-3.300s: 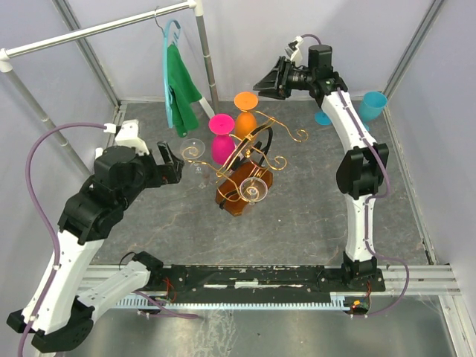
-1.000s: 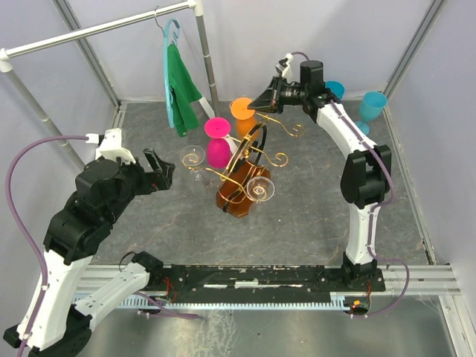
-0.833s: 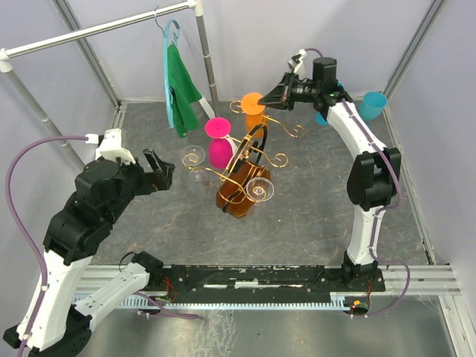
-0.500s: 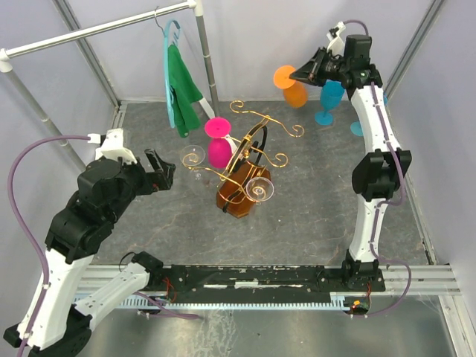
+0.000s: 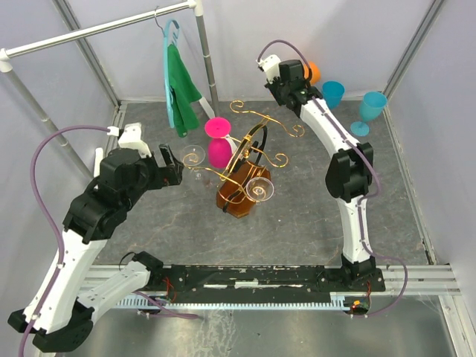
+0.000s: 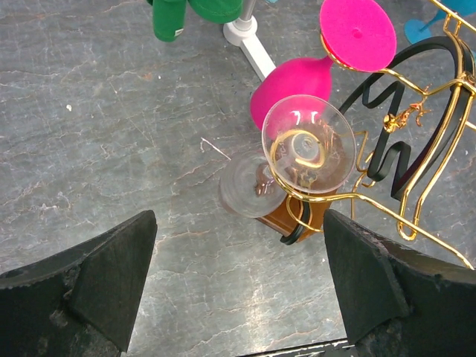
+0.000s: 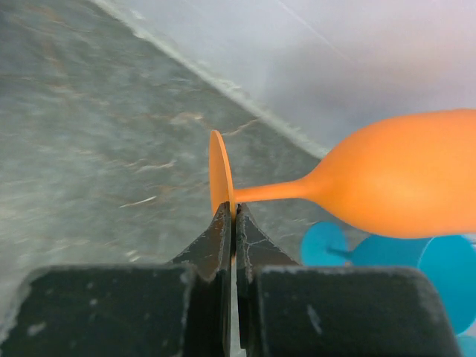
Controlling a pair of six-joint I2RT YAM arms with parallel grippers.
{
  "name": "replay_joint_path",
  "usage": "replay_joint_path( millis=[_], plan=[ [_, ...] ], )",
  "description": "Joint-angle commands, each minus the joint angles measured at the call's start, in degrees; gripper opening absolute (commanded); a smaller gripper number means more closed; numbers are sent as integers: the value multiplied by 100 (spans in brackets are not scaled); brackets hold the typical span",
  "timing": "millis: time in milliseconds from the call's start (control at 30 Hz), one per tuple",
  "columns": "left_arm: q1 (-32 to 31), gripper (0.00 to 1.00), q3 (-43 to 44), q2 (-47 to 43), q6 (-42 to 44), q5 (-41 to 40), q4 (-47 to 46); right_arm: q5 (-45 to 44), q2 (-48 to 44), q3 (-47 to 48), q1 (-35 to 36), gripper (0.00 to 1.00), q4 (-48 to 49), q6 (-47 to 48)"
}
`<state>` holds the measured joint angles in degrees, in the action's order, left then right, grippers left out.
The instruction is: Take the wine glass off the wine glass rack
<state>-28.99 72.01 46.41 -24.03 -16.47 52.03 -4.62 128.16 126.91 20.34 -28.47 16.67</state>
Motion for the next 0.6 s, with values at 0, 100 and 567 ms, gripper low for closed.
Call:
replay_joint_path(
  millis=[0,100,567],
  plan=[
    [1,99,70,25,-182,-200,-203,-1135,394,277,-242,1,1622,1659],
    [5,99,116,52,-180,-271,-136,-1074,835,865,-308,1,1564,1762],
    [1,99,35,313,-137,-307,-123,-361,1207,476,-795,1,2199,2302]
  ],
)
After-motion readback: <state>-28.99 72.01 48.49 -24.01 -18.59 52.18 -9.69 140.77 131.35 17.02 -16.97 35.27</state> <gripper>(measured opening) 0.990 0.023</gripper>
